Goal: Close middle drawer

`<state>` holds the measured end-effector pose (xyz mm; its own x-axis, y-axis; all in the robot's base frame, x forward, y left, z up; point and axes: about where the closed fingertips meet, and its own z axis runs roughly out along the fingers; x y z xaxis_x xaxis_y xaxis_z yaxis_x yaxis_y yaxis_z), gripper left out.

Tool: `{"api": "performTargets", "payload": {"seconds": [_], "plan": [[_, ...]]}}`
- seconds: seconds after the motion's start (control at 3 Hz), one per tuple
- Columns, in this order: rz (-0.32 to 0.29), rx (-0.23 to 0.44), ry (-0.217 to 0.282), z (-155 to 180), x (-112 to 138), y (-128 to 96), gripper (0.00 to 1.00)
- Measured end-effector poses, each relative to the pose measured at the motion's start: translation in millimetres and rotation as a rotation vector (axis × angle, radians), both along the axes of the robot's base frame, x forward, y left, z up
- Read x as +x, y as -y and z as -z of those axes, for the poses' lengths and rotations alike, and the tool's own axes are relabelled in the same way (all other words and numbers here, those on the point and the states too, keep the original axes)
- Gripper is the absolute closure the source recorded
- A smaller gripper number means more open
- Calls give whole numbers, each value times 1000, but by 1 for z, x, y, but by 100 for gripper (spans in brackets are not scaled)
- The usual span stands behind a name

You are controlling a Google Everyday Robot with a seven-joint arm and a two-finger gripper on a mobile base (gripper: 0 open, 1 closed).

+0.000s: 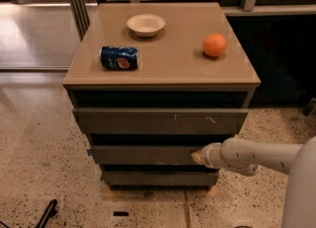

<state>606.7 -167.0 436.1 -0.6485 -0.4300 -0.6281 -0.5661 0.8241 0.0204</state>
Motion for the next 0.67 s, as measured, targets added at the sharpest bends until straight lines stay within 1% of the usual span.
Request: {"api": "performTargets", "payload": {"seconds": [0.33,0.67], "plan": [[0,0,0,0,-3,0,100],[108,73,-41,12,-27,11,100]]}}
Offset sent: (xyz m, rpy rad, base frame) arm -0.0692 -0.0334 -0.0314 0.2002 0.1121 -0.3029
